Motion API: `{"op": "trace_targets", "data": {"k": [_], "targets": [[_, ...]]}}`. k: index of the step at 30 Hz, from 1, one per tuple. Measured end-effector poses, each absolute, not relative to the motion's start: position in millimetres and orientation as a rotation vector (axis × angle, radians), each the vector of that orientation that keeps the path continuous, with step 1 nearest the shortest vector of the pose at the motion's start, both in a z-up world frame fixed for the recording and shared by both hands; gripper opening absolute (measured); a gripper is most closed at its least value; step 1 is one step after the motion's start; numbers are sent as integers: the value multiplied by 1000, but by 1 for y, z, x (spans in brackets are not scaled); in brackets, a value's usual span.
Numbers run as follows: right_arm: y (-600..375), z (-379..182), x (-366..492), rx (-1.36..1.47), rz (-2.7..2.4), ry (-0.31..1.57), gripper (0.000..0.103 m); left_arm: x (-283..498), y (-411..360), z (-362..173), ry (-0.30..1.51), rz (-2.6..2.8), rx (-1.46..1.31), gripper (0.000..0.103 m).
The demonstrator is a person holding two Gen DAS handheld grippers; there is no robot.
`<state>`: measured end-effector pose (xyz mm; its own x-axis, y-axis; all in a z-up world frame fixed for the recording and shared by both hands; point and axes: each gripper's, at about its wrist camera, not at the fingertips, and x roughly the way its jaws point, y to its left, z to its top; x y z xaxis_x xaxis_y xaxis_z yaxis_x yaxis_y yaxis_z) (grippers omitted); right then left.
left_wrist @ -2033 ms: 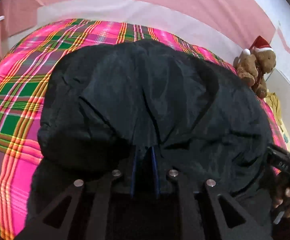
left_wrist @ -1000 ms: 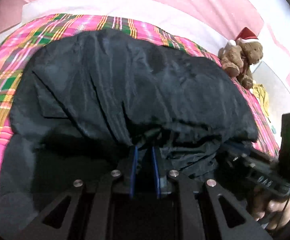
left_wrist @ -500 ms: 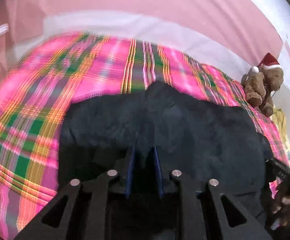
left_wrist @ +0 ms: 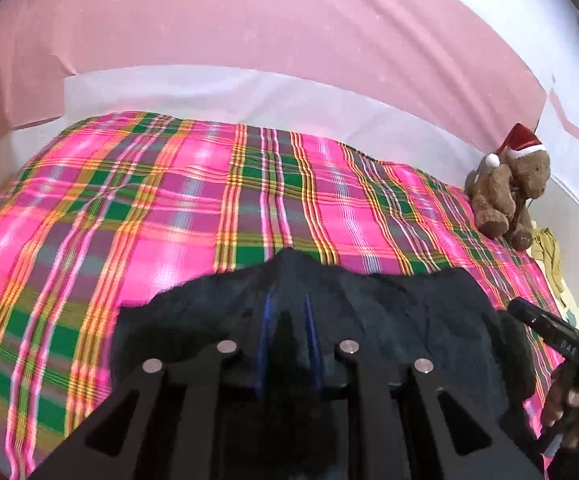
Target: Fold large clothes
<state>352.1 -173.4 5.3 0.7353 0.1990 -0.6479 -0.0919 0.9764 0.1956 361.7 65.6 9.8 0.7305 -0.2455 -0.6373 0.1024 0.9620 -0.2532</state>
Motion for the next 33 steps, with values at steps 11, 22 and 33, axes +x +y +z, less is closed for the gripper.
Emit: {"op": "trace_targets", "data": {"k": [11, 22, 33], "targets": [[-181, -77, 393, 167, 122, 828, 39, 383, 48, -69, 751, -162, -161, 18], [-163, 9, 305, 172, 219, 675, 40, 306, 64, -6, 692, -259, -199, 18], [-142, -40, 311, 126, 231, 822, 39, 305, 47, -48, 828, -234, -164, 18]]}}
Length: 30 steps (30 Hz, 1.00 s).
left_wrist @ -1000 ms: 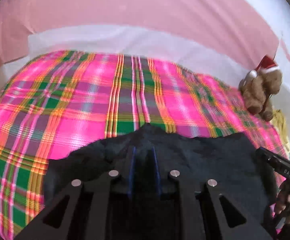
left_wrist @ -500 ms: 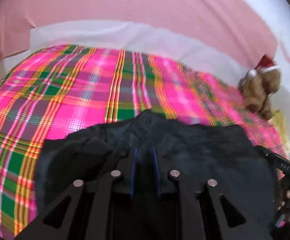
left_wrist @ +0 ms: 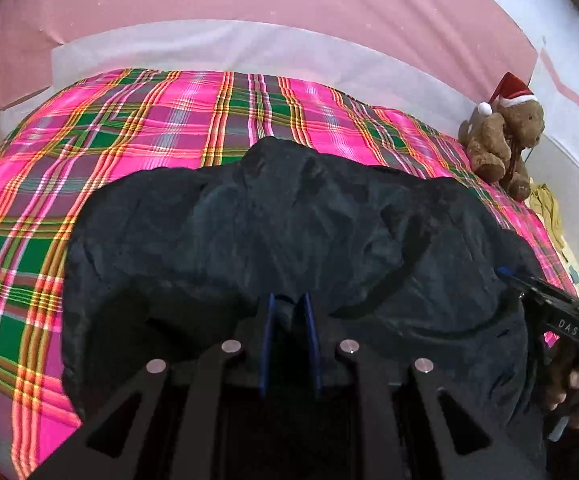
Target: Fold large clothes
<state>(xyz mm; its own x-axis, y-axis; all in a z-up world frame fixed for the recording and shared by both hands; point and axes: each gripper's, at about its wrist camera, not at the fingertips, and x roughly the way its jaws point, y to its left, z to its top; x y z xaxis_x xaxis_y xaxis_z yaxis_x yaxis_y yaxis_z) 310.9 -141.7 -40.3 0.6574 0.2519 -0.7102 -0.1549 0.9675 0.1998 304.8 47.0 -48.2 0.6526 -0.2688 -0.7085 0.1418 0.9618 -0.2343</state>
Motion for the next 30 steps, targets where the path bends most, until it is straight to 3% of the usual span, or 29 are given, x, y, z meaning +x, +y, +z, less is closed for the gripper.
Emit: {"op": "trace_targets", "data": {"k": [7, 16, 30], "targets": [[-129, 10, 250, 126, 284, 733, 39, 242, 36, -3, 748, -345, -173, 18], [-111, -69, 258, 98, 257, 895, 39, 245, 1, -66, 879, -336, -145, 18], [-110, -80, 264, 97, 237, 904, 39, 249, -4, -73, 884, -313, -124, 18]]}}
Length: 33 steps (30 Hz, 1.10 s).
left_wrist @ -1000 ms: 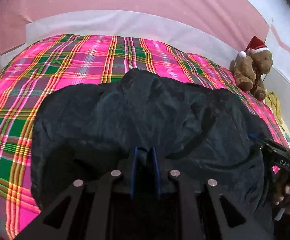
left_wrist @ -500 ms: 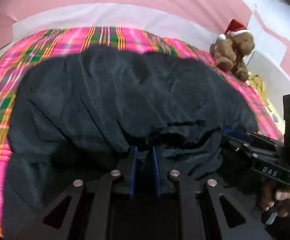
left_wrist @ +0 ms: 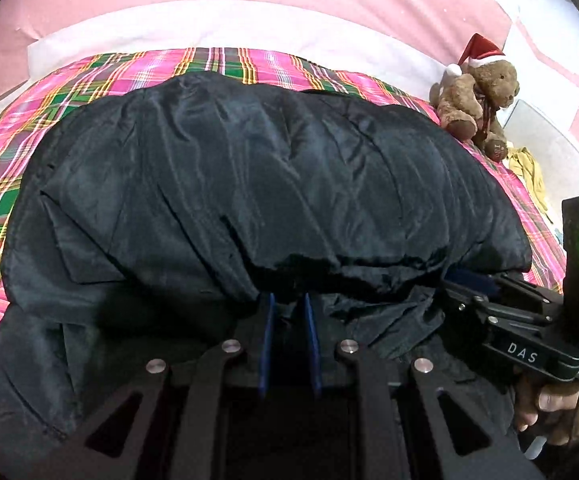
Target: Fold large clothes
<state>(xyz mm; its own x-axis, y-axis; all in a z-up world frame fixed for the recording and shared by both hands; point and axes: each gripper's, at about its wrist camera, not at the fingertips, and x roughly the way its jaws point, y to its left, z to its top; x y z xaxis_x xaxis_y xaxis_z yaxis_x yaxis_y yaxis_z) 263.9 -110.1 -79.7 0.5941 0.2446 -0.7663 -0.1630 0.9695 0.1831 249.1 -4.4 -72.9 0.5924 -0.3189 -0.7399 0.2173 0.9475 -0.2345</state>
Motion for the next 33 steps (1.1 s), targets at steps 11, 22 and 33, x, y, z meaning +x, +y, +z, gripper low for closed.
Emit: {"op": "trace_targets", "data": {"k": [11, 22, 33], "targets": [[-118, -30, 213, 116, 232, 833, 41, 209, -4, -33, 825, -277, -86, 18], [-147, 0, 99, 161, 205, 757, 55, 109, 32, -7, 752, -239, -99, 29], [-180, -11, 36, 237, 139, 773, 55, 44, 69, -17, 758, -161, -150, 35]]}}
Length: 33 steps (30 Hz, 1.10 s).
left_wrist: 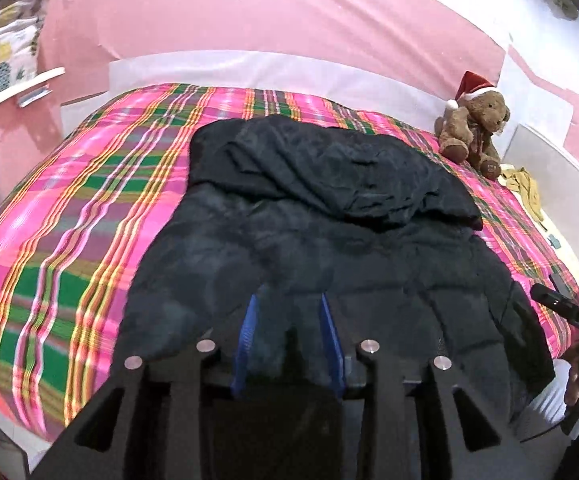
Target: Fold large clothes
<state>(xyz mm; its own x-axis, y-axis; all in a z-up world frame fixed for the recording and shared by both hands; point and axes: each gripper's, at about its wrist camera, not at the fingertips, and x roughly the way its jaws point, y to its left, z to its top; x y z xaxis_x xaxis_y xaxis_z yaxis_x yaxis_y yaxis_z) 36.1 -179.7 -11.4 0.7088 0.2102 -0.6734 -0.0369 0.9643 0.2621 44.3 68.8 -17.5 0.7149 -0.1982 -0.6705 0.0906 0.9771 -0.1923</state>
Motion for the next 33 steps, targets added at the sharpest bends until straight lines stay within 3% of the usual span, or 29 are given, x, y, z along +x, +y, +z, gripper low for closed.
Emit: {"op": "trace_targets", "data": {"k": [6, 9, 14, 20, 26, 32, 33], "targets": [[-201, -27, 22, 270, 90, 803, 56, 30, 91, -27, 766, -114, -135, 36], [-219, -36, 15, 295, 39, 809, 69, 27, 107, -32, 766, -78, -132, 44], [-248, -55, 13, 350, -14, 844, 69, 29, 132, -51, 787, 10, -99, 45], [-264, -75, 8, 428, 12, 881, 69, 20, 150, -70, 801, 40, -136, 54], [-251, -75, -2, 495, 139, 914, 71, 2, 138, -81, 844, -67, -218, 54], [-251, -82, -4, 565, 155, 925, 66, -5, 125, -88, 844, -60, -228, 56], [-252, -82, -4, 567, 151, 927, 55, -3, 125, -88, 847, -58, -238, 53]]}}
